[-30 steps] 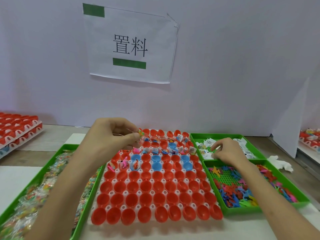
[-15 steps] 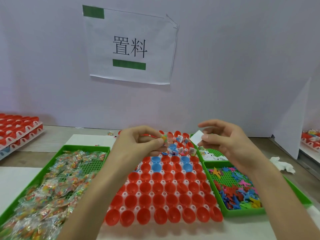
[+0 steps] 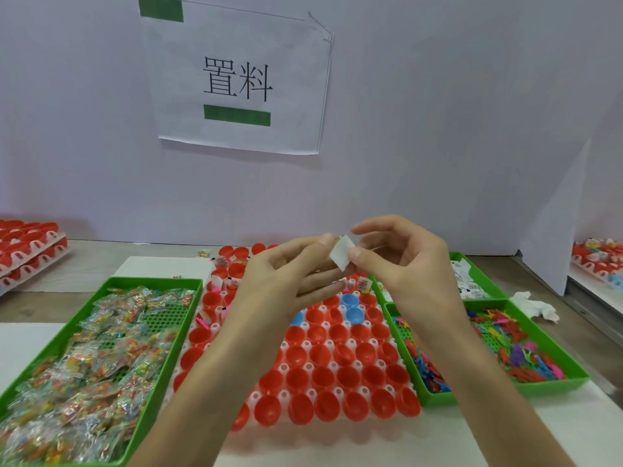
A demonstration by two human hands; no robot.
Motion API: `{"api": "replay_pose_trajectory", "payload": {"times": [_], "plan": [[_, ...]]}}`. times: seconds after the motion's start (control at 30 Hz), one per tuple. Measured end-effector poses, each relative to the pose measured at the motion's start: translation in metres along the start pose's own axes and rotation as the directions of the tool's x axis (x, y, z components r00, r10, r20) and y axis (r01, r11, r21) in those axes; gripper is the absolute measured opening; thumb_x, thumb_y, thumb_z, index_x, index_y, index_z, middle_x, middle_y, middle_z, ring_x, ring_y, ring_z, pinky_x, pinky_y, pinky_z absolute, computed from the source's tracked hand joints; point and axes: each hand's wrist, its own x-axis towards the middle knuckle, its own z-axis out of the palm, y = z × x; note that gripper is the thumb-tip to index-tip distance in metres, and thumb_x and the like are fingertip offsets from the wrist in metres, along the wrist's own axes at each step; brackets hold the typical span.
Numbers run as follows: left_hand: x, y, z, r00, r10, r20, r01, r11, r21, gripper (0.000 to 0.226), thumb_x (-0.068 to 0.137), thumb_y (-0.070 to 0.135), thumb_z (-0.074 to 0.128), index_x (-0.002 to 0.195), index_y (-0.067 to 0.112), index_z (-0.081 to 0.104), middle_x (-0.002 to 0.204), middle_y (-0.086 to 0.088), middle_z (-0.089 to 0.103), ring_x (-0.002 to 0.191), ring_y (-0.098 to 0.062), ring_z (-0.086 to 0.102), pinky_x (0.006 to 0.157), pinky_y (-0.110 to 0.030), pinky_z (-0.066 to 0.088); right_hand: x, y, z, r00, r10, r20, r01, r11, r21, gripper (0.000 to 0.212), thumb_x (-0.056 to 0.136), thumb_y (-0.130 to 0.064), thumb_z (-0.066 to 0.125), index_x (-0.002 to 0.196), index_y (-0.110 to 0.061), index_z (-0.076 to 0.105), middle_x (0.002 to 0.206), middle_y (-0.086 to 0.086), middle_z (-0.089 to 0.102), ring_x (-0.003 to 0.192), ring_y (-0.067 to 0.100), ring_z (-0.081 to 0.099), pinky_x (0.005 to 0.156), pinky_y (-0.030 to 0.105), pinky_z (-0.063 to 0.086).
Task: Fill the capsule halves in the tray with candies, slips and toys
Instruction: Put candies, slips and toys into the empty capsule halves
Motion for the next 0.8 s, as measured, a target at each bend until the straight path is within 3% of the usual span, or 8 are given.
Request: {"api": "replay_pose_trajectory", "payload": {"times": [0.17, 0.27, 0.33, 0.4, 0.47, 0.53, 0.67, 0.8], "plan": [[0.0, -0.006, -0.001, 0.993, 0.089, -0.076, -0.082, 0.992, 0.098, 0.018, 0.084, 0.02, 0.075, 0.101, 0.012, 0.077, 0.093, -0.007, 0.079, 0.091, -0.021, 0.077, 0.074, -0.022, 0.06, 0.004, -0.008, -0.013, 0.991, -0.004, 0.135, 0.012, 0.998, -0.065, 0.018, 0.085, -0.015, 0.077, 0.099, -0.027, 0.073, 0.085, -0.008, 0.072, 0.077, 0.011, 0.073, 0.074, 0.02, 0.058], [0.0, -0.007, -0.003, 0.991, 0.082, -0.11, -0.07, 0.992, 0.107, 0.01, 0.086, 0.015, 0.074, 0.095, 0.014, 0.077, 0.09, -0.006, 0.079, 0.086, -0.021, 0.077, 0.07, -0.02, 0.059, 0.019, 0.002, -0.05, 0.981, 0.057, 0.184, 0.021, 0.918, -0.395, 0.008, 0.087, -0.025, 0.075, 0.085, -0.032, 0.075, 0.081, -0.012, 0.074, 0.073, 0.004, 0.07, 0.067, 0.016, 0.054], [0.001, -0.006, -0.005, 0.99, 0.08, -0.116, -0.066, 0.991, 0.119, 0.012, 0.085, 0.015, 0.074, 0.096, 0.013, 0.077, 0.089, -0.006, 0.079, 0.085, -0.022, 0.078, 0.069, -0.021, 0.06, 0.027, 0.022, -0.074, 0.957, 0.199, 0.209, -0.014, 0.755, -0.656, 0.01, 0.088, -0.027, 0.074, 0.081, -0.033, 0.076, 0.079, -0.016, 0.073, 0.071, -0.004, 0.066, 0.068, 0.02, 0.049], [0.002, -0.006, -0.005, 0.991, 0.08, -0.111, -0.066, 0.99, 0.124, 0.013, 0.086, 0.015, 0.074, 0.098, 0.012, 0.077, 0.089, -0.006, 0.079, 0.083, -0.023, 0.078, 0.069, -0.022, 0.06, 0.028, 0.045, -0.09, 0.861, 0.425, 0.279, -0.044, 0.609, -0.792, 0.01, 0.09, -0.026, 0.073, 0.084, -0.033, 0.076, 0.082, -0.015, 0.074, 0.074, -0.007, 0.066, 0.075, 0.025, 0.052], [0.002, -0.006, -0.004, 0.992, 0.075, -0.104, -0.061, 0.99, 0.129, 0.013, 0.086, 0.015, 0.074, 0.098, 0.012, 0.077, 0.087, -0.006, 0.079, 0.081, -0.023, 0.078, 0.067, -0.02, 0.059, 0.025, 0.065, -0.096, 0.722, 0.599, 0.347, -0.065, 0.558, -0.827, 0.006, 0.091, -0.026, 0.072, 0.093, -0.031, 0.075, 0.087, -0.011, 0.076, 0.078, 0.0, 0.07, 0.08, 0.027, 0.057], [0.002, -0.007, -0.003, 0.993, 0.066, -0.1, -0.052, 0.99, 0.131, 0.013, 0.085, 0.015, 0.074, 0.097, 0.011, 0.077, 0.086, -0.007, 0.079, 0.079, -0.023, 0.078, 0.065, -0.019, 0.059, 0.022, 0.075, -0.098, 0.647, 0.65, 0.399, -0.078, 0.577, -0.813, 0.008, 0.088, -0.028, 0.076, 0.095, -0.032, 0.074, 0.088, -0.008, 0.076, 0.077, 0.005, 0.072, 0.078, 0.029, 0.057], [0.001, -0.009, -0.002, 0.993, 0.062, -0.098, -0.048, 0.989, 0.138, 0.012, 0.084, 0.014, 0.074, 0.095, 0.01, 0.077, 0.085, -0.007, 0.079, 0.079, -0.022, 0.078, 0.065, -0.019, 0.059, 0.022, 0.079, -0.109, 0.646, 0.616, 0.452, -0.14, 0.677, -0.723, 0.018, 0.082, -0.021, 0.081, 0.093, -0.034, 0.075, 0.089, -0.007, 0.074, 0.081, 0.013, 0.073, 0.068, 0.022, 0.053], [0.002, -0.01, -0.002, 0.992, 0.053, -0.114, -0.036, 0.989, 0.145, 0.014, 0.084, 0.012, 0.075, 0.097, 0.007, 0.076, 0.085, -0.007, 0.079, 0.077, -0.023, 0.078, 0.062, -0.019, 0.059, 0.021, 0.08, -0.107, 0.593, 0.608, 0.527, -0.138, 0.722, -0.678, 0.023, 0.074, -0.024, 0.086, 0.09, -0.035, 0.074, 0.089, -0.008, 0.074, 0.075, 0.006, 0.068, 0.068, 0.021, 0.052]]}}
